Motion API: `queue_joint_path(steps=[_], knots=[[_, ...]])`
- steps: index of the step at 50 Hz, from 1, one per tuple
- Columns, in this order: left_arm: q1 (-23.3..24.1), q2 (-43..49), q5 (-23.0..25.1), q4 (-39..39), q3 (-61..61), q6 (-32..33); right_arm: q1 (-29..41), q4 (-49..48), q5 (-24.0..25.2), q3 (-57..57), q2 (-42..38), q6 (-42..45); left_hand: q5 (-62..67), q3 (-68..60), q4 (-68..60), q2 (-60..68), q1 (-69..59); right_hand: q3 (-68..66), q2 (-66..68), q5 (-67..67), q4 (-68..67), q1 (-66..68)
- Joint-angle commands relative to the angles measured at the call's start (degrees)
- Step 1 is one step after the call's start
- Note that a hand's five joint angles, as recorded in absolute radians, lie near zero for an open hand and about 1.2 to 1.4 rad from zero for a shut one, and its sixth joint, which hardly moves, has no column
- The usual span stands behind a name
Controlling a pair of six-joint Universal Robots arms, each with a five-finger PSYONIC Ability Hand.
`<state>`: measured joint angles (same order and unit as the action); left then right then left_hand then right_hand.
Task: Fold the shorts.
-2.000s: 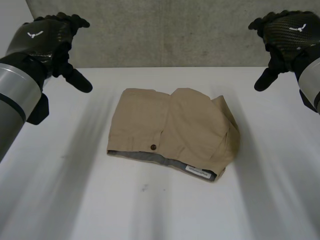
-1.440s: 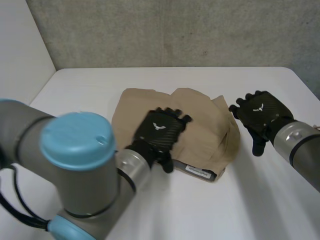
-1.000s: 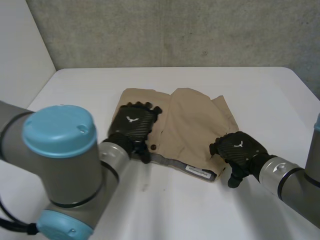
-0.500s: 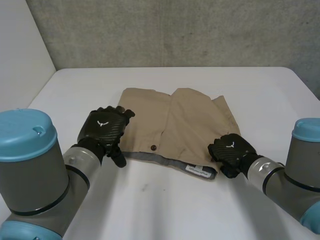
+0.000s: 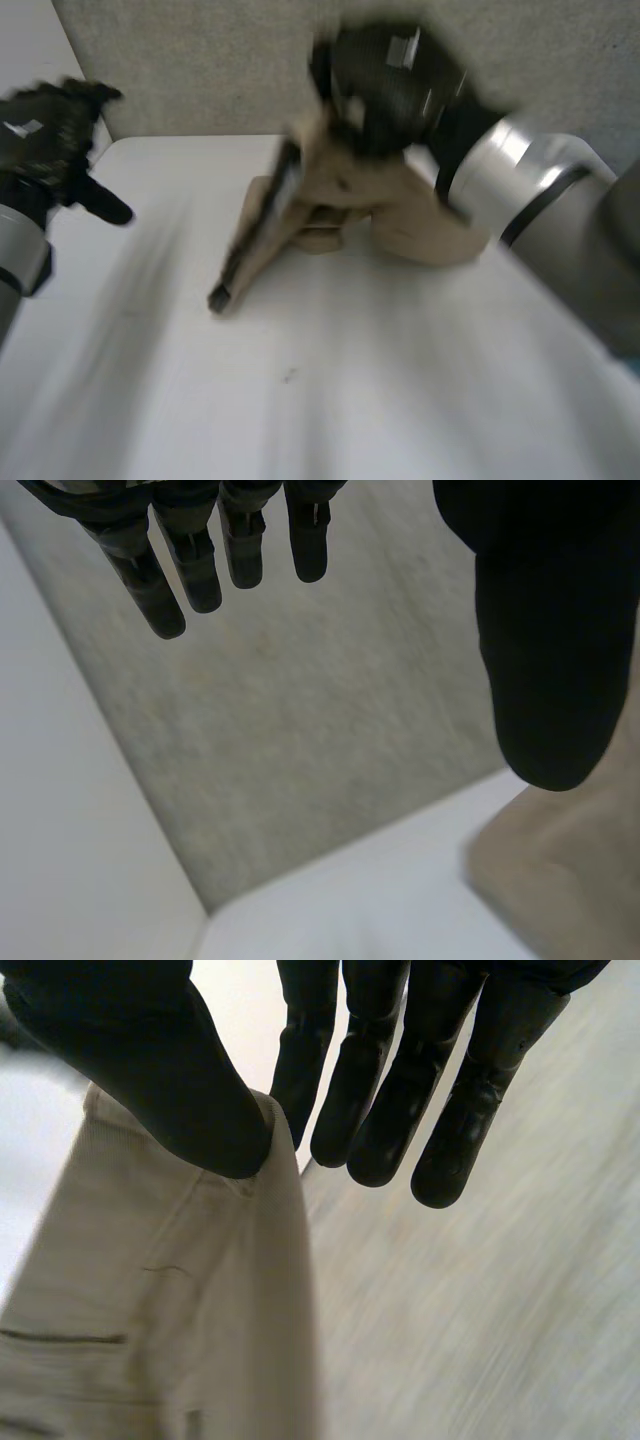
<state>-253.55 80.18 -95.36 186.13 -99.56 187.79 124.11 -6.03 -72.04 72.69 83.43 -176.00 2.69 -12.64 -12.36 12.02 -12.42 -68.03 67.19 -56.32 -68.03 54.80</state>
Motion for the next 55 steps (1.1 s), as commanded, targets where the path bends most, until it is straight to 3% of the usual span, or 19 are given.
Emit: queue_joint_path(steps=[1, 3, 10, 15, 17, 18, 20, 21, 24, 29, 33, 36, 37, 41, 44, 48, 55], knots=[[-6.1, -5.7, 4.4, 0.1, 0.0, -0.2, -0.7, -2.0, -8.5, -9.7, 3.6, -5.9, -1.3, 1.3, 1.0, -0.6, 1.0, -12.0, 12.8, -13.7, -12.0, 25.2], [-7.2, -6.3, 6.1, -0.1, -0.4, -0.4, -0.9, -1.6, -11.4, -10.6, 2.4, -5.2, -1.3, 1.3, 1.0, -0.6, 1.0, -12.0, 12.8, -13.7, -12.0, 25.2], [-7.4, -6.1, 6.7, 0.1, -3.1, -1.0, -4.0, -1.2, -14.5, -8.7, -7.3, -0.1, -1.3, 1.3, 1.0, -0.6, 1.0, -12.0, 12.8, -13.7, -12.0, 25.2], [-6.9, -5.3, 6.7, 0.1, -4.4, -1.1, -10.7, -0.6, -23.3, -9.2, -16.7, 5.9, -1.5, 1.4, 1.1, -0.8, 1.2, -12.0, 12.8, -13.7, -12.0, 25.2], [-6.9, -5.1, 6.7, 0.2, -4.8, -1.1, -11.4, -0.4, -24.4, -9.3, -18.2, 6.8, -1.5, 1.4, 1.1, -0.8, 1.2, -12.0, 12.8, -13.7, -12.0, 25.2], [-6.9, -5.1, 6.7, 0.2, -5.0, -1.1, -12.7, 0.0, -25.4, -9.4, -21.8, 9.7, -1.5, 1.4, 1.1, -0.8, 1.2, -7.2, 8.0, -8.9, -7.2, 20.4], [-6.8, -4.6, 6.8, 0.3, -5.8, -1.0, -13.5, 1.0, -25.9, -9.4, -23.7, 11.7, -1.5, 1.4, 1.1, -0.8, 1.2, 28.5, -27.7, 26.8, 28.5, -15.3], [-6.8, -4.6, 6.8, 0.3, -5.8, -1.0, -13.5, 1.0, -25.9, -9.4, -23.7, 11.7, -1.5, 1.4, 1.1, -0.8, 1.2, 28.7, -27.8, 27.0, 28.7, -15.4], [-6.2, -3.3, 6.8, 0.1, -6.3, -1.0, -15.5, 4.4, -27.3, -9.1, -25.2, 13.7, -1.5, 1.4, 1.1, -0.8, 1.2, 58.0, -57.2, 56.3, 58.0, -44.8], [-4.4, -2.0, 6.8, 0.0, -6.3, -0.9, -15.5, 6.3, -27.9, -6.1, -22.0, 13.5, -1.3, 1.3, 1.0, -0.6, 1.0, 58.0, -57.2, 56.3, 58.0, -44.8], [-2.8, -1.4, 6.7, -0.2, -6.4, -0.9, -15.3, 5.9, -25.1, -0.8, -14.9, 14.1, -1.3, 1.3, 1.0, -0.6, 1.0, 58.0, -57.2, 56.3, 58.0, -44.8], [-2.2, -1.4, 6.7, -0.2, -6.9, -0.8, -14.9, 7.7, -18.6, 3.6, -10.4, 15.5, -1.0, 0.9, 0.6, -0.3, 0.7, 58.0, -57.2, 56.3, 58.0, -44.8], [-2.2, -1.4, 6.7, -0.2, -6.9, -0.8, -14.6, 9.9, -13.9, 6.4, -9.1, 17.1, -1.0, 0.9, 0.6, -0.3, 0.7, 58.0, -57.2, 56.3, 58.0, -44.8], [-0.5, -1.3, 6.9, 0.2, -9.0, -0.6, -14.2, 15.4, -3.3, 13.4, -4.9, 19.6, -0.1, 0.1, -0.2, 0.6, -0.1, 56.6, -55.8, 54.9, 56.6, -43.4], [0.9, 0.6, 6.8, 0.2, -10.0, -0.4, -14.1, 17.2, 1.3, 17.8, -3.0, 20.4, 0.0, -0.1, -0.4, 0.7, -0.3, 53.1, -52.2, 51.4, 53.1, -39.8], [2.6, 5.5, 6.8, 0.3, -10.1, 0.2, -13.5, 16.9, 3.2, 23.8, -2.7, 20.6, 0.2, -0.3, -0.5, 0.9, -0.5, 46.2, -45.4, 44.5, 46.2, -33.0], [3.7, 14.5, 6.7, 0.6, -8.0, 2.9, -12.7, 5.3, 2.9, 31.8, -5.3, 20.6, 0.0, -0.1, -0.4, 0.7, -0.3, 40.1, -39.3, 38.4, 40.1, -26.9]])
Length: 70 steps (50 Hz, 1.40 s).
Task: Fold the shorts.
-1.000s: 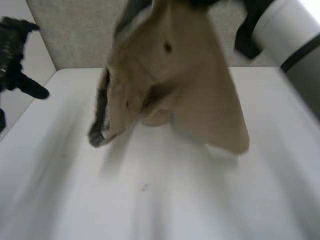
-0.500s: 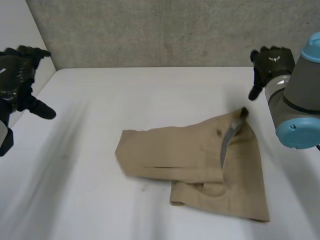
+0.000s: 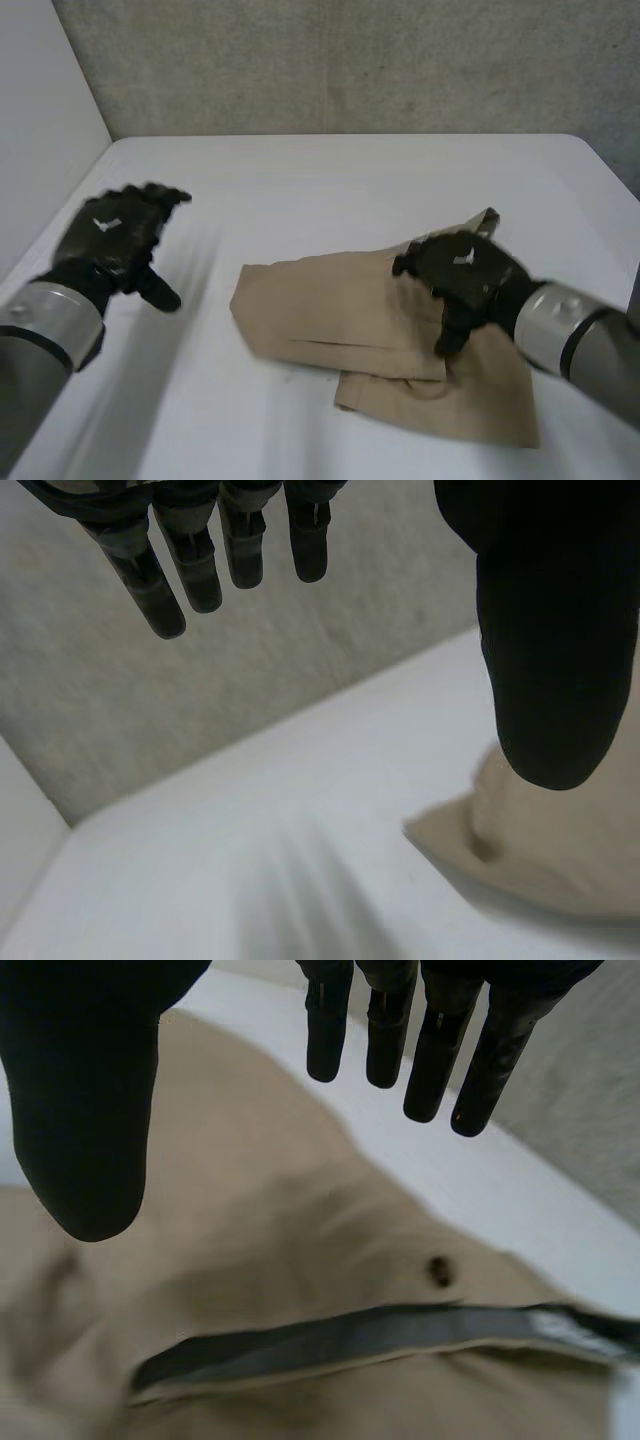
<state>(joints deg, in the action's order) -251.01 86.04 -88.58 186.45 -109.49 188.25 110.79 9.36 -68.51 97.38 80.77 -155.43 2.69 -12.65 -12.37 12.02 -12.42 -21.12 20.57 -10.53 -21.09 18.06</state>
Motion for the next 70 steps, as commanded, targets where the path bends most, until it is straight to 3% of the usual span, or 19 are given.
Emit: queue_joint_path(steps=[1, 12, 15, 17, 19, 29, 32, 34, 35, 37, 39, 40, 41, 43, 46, 54, 59, 62, 70], knots=[[1.1, 9.4, -0.1, 0.3, 2.2, 2.6, 0.7, -11.1, -0.8, 7.5, -3.2, 0.0, 0.0, -0.1, -0.4, 0.7, -0.3, -7.6, 8.2, -8.2, -7.7, 10.7], [1.3, 14.4, -0.4, 0.5, 3.1, 2.9, 1.2, -17.4, -4.5, 8.2, -11.2, 0.8, -0.1, 0.1, -0.2, 0.6, -0.2, -17.7, 18.3, -18.3, -17.7, 20.8], [1.5, 14.5, -0.4, 0.4, 2.9, 2.9, 1.4, -18.9, -4.5, 8.3, -11.8, 0.9, -0.3, 0.2, 0.0, 0.4, 0.0, -28.8, 29.3, -29.4, -28.8, 31.8], [1.5, 14.5, -0.4, 0.4, 2.9, 2.9, 1.9, -20.9, -4.4, 8.2, -11.9, 1.2, -0.3, 0.2, 0.0, 0.4, 0.0, -54.5, 55.0, -55.1, -54.5, 57.5], [1.5, 14.2, -0.4, 0.4, 2.9, 2.9, 2.1, -22.1, -4.5, 7.8, -11.8, 1.2, -0.5, 0.4, 0.1, 0.2, 0.2, -58.8, 59.4, -59.4, -58.9, 61.9], [1.7, 12.5, -0.4, 0.4, 2.8, 2.9, 4.3, -27.6, -4.1, -6.6, -10.4, -0.4, -0.5, 0.4, 0.1, 0.2, 0.2, -58.9, 59.4, -59.5, -58.9, 61.9], [1.7, 12.3, -0.4, 0.4, 2.9, 2.9, 4.3, -30.9, -7.7, -24.3, -18.9, -0.7, -0.6, 0.6, 0.3, 0.0, 0.4, -58.9, 59.4, -59.5, -58.9, 61.9], [1.8, 12.3, -0.4, 0.5, 2.8, 2.8, 4.3, -31.1, -9.4, -27.9, -20.9, -0.5, -0.6, 0.6, 0.3, 0.0, 0.4, -58.9, 59.4, -59.5, -58.9, 61.9], [1.8, 12.3, -0.4, 0.4, 2.8, 2.8, 4.3, -31.1, -11.7, -31.3, -23.0, -0.2, -0.6, 0.6, 0.3, 0.0, 0.4, -58.9, 59.4, -59.5, -58.9, 61.9], [1.8, 12.3, -0.4, 0.4, 2.8, 2.8, 4.2, -29.8, -21.8, -44.8, -30.4, 1.6, -0.6, 0.6, 0.3, 0.0, 0.4, -58.9, 59.4, -59.5, -58.9, 61.9], [1.8, 12.4, -0.4, 0.4, 2.7, 2.8, 4.1, -28.7, -24.0, -48.1, -32.5, 2.8, -0.6, 0.6, 0.3, 0.0, 0.4, -58.9, 59.4, -59.5, -58.9, 61.9], [1.8, 12.4, -0.5, 0.4, 2.6, 2.8, 4.1, -27.0, -25.6, -50.9, -34.3, 4.3, -0.8, 0.8, 0.5, -0.1, 0.5, -39.6, 40.2, -40.2, -39.6, 42.7], [1.8, 12.4, -0.5, 0.4, 2.5, 2.8, 4.1, -22.7, -27.5, -55.8, -37.8, 8.2, -0.8, 0.8, 0.5, -0.1, 0.5, 7.0, -6.5, 6.4, 7.0, -4.0], [1.9, 12.4, -0.5, 0.4, 2.4, 2.8, 4.6, -16.1, -28.3, -60.2, -41.1, 13.1, -0.6, 0.6, 0.3, 0.0, 0.4, 11.1, -10.6, 10.5, 11.1, -8.1], [2.1, 12.3, -0.4, 0.4, 2.4, 2.8, 4.6, -12.4, -28.3, -59.0, -40.4, 13.6, -0.8, 0.8, 0.5, -0.1, 0.5, 11.1, -10.6, 10.5, 11.1, -8.1], [5.5, 12.1, -0.6, 0.3, 3.3, 2.9, 3.7, -13.8, -26.4, -38.1, -25.2, 3.1, -0.5, 0.4, 0.1, 0.2, 0.2, 11.1, -10.6, 10.5, 11.1, -8.1], [9.8, 12.0, -0.8, 0.1, 4.1, 2.9, 2.0, -13.4, -21.2, -27.0, -17.3, 2.6, 0.0, -0.1, -0.4, 0.7, -0.3, 11.1, -10.6, 10.5, 11.1, -8.1], [13.5, 12.0, -0.9, -0.2, 4.5, 2.8, -1.9, -12.7, -15.5, -18.7, -13.0, 2.9, 0.5, -0.6, -0.9, 1.2, -0.8, 11.1, -10.6, 10.5, 11.1, -8.1], [24.1, 14.0, -1.2, 0.0, 6.0, 2.6, -9.3, -11.3, -6.4, -7.7, -6.9, 3.6, 0.6, -0.6, -0.9, 1.2, -0.8, 11.1, -10.6, 10.5, 11.1, -8.1]])
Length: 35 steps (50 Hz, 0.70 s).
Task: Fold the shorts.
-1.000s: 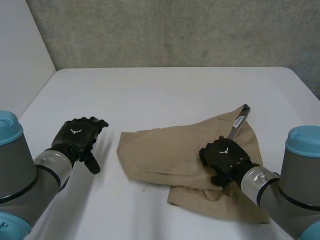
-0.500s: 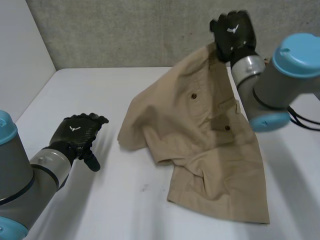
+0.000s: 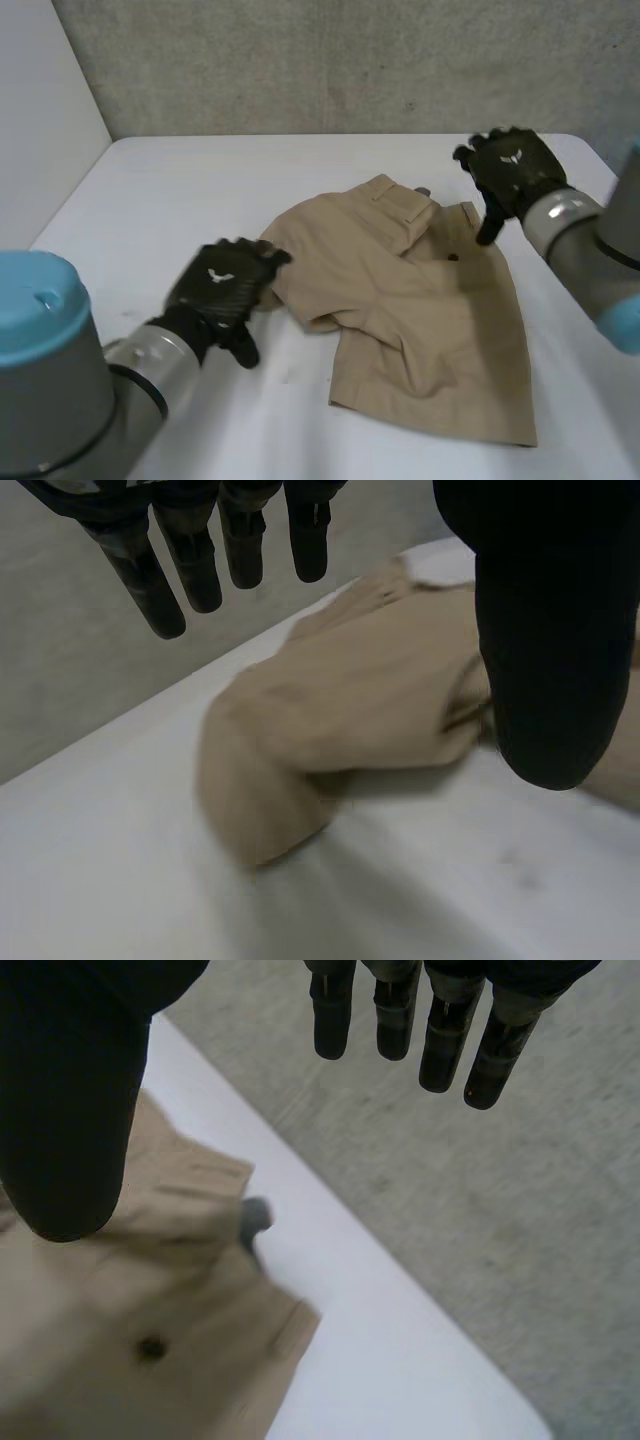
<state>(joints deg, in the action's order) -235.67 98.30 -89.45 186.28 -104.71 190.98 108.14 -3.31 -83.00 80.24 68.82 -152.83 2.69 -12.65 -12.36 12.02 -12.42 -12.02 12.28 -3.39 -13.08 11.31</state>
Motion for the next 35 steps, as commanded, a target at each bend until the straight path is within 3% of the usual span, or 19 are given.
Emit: queue_joint_path(steps=[1, 6, 14, 21, 27, 35], knots=[[9.6, 2.4, -0.3, 0.2, 1.5, -0.1, -6.6, 1.4, 8.1, 9.4, 5.0, 1.0, 0.6, -0.6, -0.9, 1.2, -0.8, 2.0, -2.3, 3.4, 3.1, -1.3], [13.6, 7.4, -0.3, 0.2, 4.1, -0.2, -11.6, 2.2, 11.2, 15.1, 5.6, 4.2, 0.6, -0.6, -0.9, 1.2, -0.8, 2.0, -2.3, 3.4, 3.1, -1.3], [16.1, 14.1, -0.2, 0.2, 7.1, -0.3, -12.4, 1.5, 11.3, 19.4, 5.6, 4.8, 2.1, -2.1, -2.4, 2.7, -2.3, 2.0, -2.3, 3.4, 3.1, -1.3], [16.6, 17.9, -0.1, 1.0, 10.4, -0.3, -13.0, 0.9, 11.4, 22.4, 5.7, 4.8, 14.0, -14.0, -14.3, 14.7, -14.3, 2.0, -2.3, 3.4, 3.1, -1.3], [16.6, 20.2, -0.4, 1.4, 12.2, 0.0, -13.0, -0.7, 11.4, 23.8, 6.4, 4.8, 14.7, -14.7, -15.0, 15.4, -14.9, 2.0, -2.3, 3.4, 3.1, -1.3], [16.6, 23.6, -0.8, 2.5, 13.8, 0.1, -12.9, -0.9, 11.4, 24.5, 7.5, 4.8, 29.1, -29.1, -29.4, 29.8, -29.4, 2.0, -2.3, 3.4, 3.1, -1.3]])
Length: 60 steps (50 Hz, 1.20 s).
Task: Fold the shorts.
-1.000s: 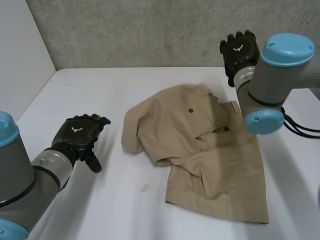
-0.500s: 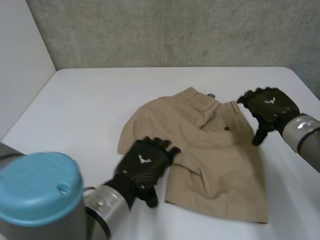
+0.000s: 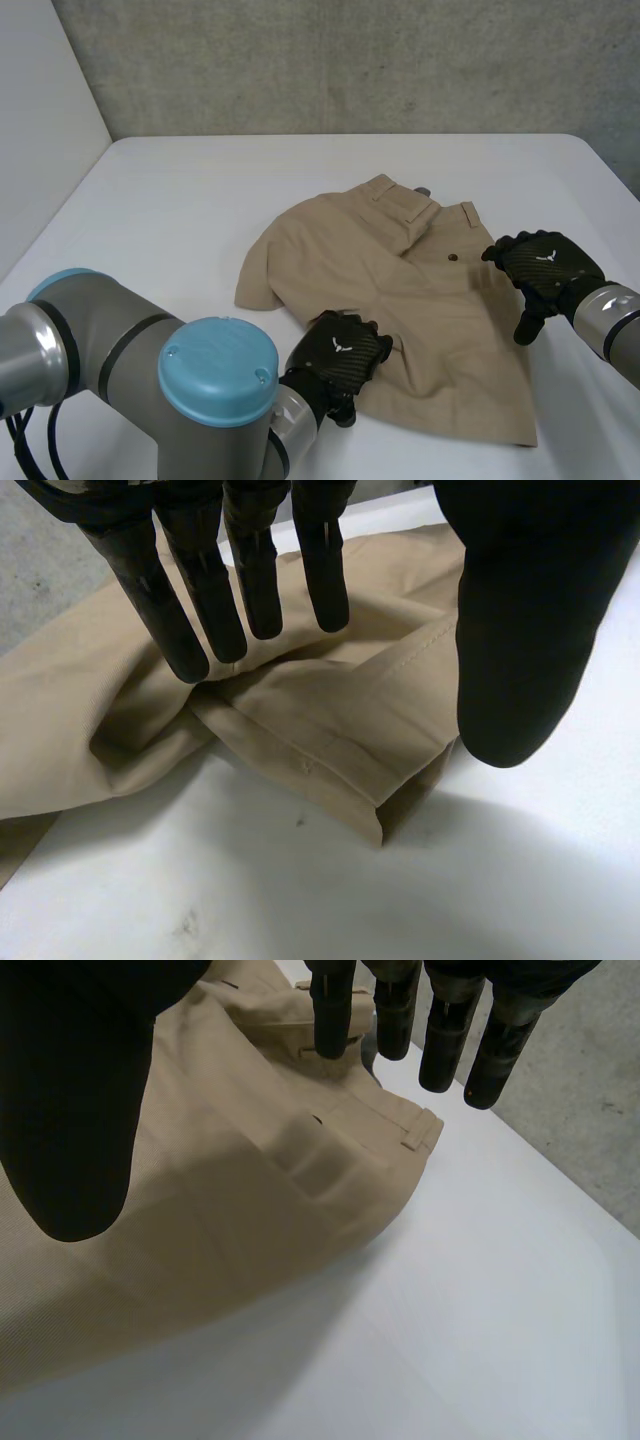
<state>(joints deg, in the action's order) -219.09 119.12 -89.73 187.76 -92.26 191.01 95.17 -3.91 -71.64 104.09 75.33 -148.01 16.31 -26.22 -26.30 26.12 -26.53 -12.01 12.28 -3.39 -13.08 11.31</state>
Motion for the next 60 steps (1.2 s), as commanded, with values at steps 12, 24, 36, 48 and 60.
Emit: queue_joint_path(steps=[12, 24, 36, 48, 60], knots=[[-2.6, 1.6, -6.2, 4.8, 2.6, 0.5, 0.1, -0.4, 0.0, 1.8, 3.2, -0.2, 53.7, -53.8, -53.7, 53.9, -53.5, 2.0, -2.3, 3.4, 3.1, -1.3], [-21.7, -4.7, -5.8, 8.5, 0.3, 14.0, 0.5, -0.4, 1.1, 1.7, 3.2, -0.8, 53.7, -53.8, -53.7, 53.9, -53.5, 2.0, -2.3, 3.4, 3.1, -1.3], [-33.9, -2.5, -0.7, 16.7, 3.7, 27.5, 4.0, -0.9, 3.3, 1.4, 3.2, -6.0, 53.7, -53.8, -53.7, 53.9, -53.5, 2.0, -2.3, 3.4, 3.1, -1.3], [-30.2, -3.8, 0.2, 16.1, -1.6, 27.0, 9.7, -3.8, 3.7, -2.0, -0.2, -5.4, -7.7, 7.6, 7.7, -7.5, 7.9, -6.8, 6.5, -5.4, -5.7, 7.5], [-25.7, -20.6, -3.3, 4.0, -13.8, 13.2, 11.6, -5.2, 5.6, -16.7, -13.7, 2.2, -6.0, 5.9, 6.0, -5.8, 6.2, -25.8, 25.5, -24.4, -24.7, 26.5]])
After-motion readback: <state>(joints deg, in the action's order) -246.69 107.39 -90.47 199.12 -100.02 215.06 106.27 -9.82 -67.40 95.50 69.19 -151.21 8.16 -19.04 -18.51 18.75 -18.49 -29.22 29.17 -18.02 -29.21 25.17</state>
